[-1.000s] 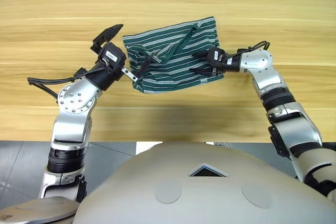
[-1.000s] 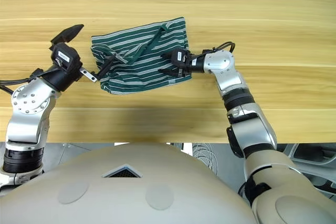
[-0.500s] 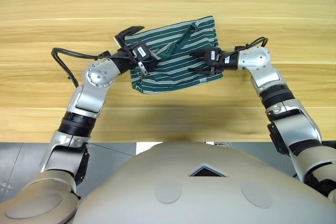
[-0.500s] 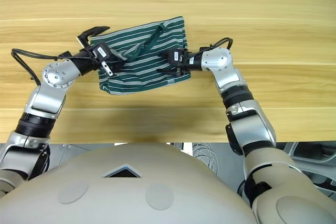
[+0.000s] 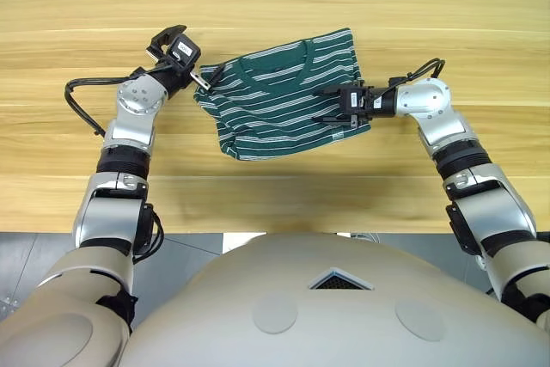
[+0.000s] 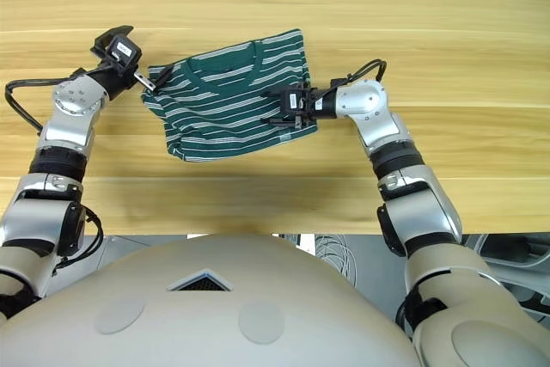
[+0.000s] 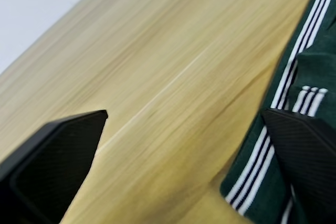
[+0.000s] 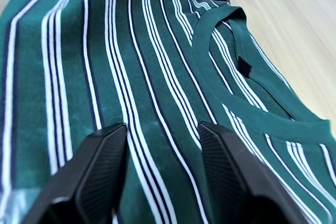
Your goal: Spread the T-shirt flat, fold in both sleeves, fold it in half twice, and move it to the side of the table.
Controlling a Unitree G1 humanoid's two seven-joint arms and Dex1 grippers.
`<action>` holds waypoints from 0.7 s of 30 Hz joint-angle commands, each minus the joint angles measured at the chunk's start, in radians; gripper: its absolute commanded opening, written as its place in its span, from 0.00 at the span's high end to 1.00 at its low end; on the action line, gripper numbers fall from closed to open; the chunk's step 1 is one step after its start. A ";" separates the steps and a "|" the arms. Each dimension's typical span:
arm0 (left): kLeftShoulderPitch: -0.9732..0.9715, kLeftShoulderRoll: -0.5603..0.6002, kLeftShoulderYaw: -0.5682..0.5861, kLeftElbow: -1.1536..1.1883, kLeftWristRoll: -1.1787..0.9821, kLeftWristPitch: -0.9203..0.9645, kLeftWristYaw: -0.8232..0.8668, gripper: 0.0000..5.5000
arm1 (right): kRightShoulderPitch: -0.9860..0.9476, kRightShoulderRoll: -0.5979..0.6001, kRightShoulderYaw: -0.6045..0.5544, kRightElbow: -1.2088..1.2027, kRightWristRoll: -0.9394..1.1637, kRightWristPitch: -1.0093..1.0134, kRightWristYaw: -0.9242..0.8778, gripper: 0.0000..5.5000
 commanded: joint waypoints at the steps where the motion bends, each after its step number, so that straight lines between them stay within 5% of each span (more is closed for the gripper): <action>1: 0.060 -0.043 -0.008 0.061 -0.008 -0.015 -0.014 0.02 | -0.011 -0.027 -0.082 -0.110 0.087 -0.032 0.006 0.54; 6: 0.065 -0.085 -0.013 0.088 -0.017 -0.045 0.006 0.02 | 0.128 -0.081 -0.127 -0.412 0.243 0.054 0.058 0.54; 11: 0.092 -0.107 -0.016 0.090 -0.006 -0.067 0.037 0.02 | 0.357 -0.136 -0.086 -0.635 0.349 0.439 0.033 0.54; 17: 0.240 -0.060 -0.029 -0.080 0.024 -0.081 0.074 0.02 | 0.373 -0.131 -0.111 -0.585 0.350 0.731 -0.060 0.54; 21: 0.378 -0.012 -0.015 -0.268 0.044 -0.051 0.105 0.02 | 0.231 -0.067 -0.124 -0.255 0.301 0.820 -0.110 0.54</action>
